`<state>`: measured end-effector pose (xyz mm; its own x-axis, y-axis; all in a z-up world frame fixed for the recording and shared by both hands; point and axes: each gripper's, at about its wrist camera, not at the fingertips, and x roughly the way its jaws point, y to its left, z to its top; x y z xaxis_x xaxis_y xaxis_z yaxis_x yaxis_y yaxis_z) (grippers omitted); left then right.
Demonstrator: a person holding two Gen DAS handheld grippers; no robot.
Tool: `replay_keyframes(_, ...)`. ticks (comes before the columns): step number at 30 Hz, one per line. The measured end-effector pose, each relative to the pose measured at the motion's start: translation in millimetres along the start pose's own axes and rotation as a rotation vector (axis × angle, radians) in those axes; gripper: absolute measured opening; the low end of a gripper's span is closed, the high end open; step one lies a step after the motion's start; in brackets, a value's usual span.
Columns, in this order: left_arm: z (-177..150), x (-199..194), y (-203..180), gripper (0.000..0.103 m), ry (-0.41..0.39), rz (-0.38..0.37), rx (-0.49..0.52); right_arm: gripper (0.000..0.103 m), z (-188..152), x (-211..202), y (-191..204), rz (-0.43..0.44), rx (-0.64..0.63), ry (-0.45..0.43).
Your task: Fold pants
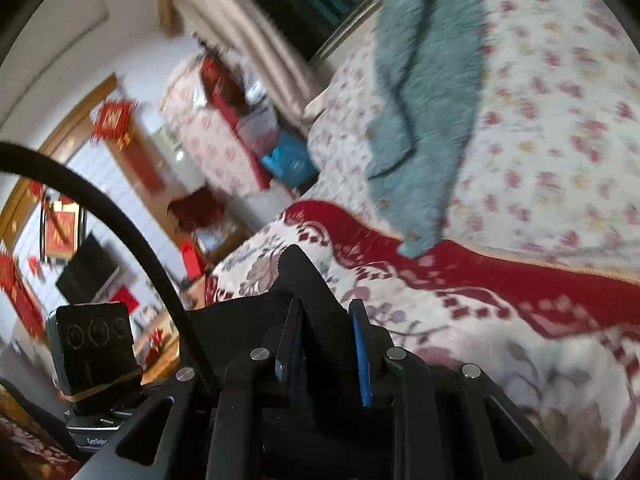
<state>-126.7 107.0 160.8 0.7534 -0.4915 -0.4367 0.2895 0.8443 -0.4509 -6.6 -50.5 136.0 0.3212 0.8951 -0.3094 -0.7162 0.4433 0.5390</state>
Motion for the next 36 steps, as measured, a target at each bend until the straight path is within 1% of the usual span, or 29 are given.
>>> replay_keyframes(4,-19,46,-37,0.020,0.094,-0.025,0.065,0.021,-26,-46,-34,-0.074,0.083,-0.051)
replay_keyframes(9,-51,112,-67,0.020,0.212,-0.001,0.116,0.022,-65,-79,-91,-0.192,0.232,-0.058)
replay_keyframes(13,-66,137,-75,0.020,0.245,-0.009,0.121,0.023,-85,-100,-122,-0.245,0.323,-0.096)
replay_keyframes(16,-71,147,-82,0.020,0.271,-0.022,0.135,0.024,-92,-117,-134,-0.284,0.371,-0.113)
replay_keyframes(18,-71,148,-85,0.021,0.277,-0.024,0.129,0.026,-95,-130,-139,-0.316,0.389,-0.131)
replay_keyframes(22,-72,146,-83,0.022,0.281,-0.028,0.113,0.031,-102,-150,-139,-0.304,0.430,-0.166)
replay_keyframes(24,-72,147,-81,0.022,0.286,-0.032,0.109,0.033,-103,-150,-138,-0.294,0.438,-0.162)
replay_keyframes(26,-72,147,-82,0.022,0.288,-0.031,0.106,0.033,-104,-148,-134,-0.308,0.431,-0.139)
replay_keyframes(29,-72,146,-84,0.022,0.289,-0.021,0.113,0.033,-103,-143,-131,-0.320,0.418,-0.128)
replay_keyframes(31,-72,146,-84,0.022,0.290,-0.017,0.113,0.033,-103,-144,-129,-0.317,0.420,-0.133)
replay_keyframes(33,-72,145,-85,0.022,0.291,-0.013,0.114,0.033,-103,-146,-126,-0.333,0.420,-0.142)
replay_keyframes(36,-72,145,-86,0.022,0.290,-0.004,0.117,0.033,-100,-155,-115,-0.337,0.404,-0.180)
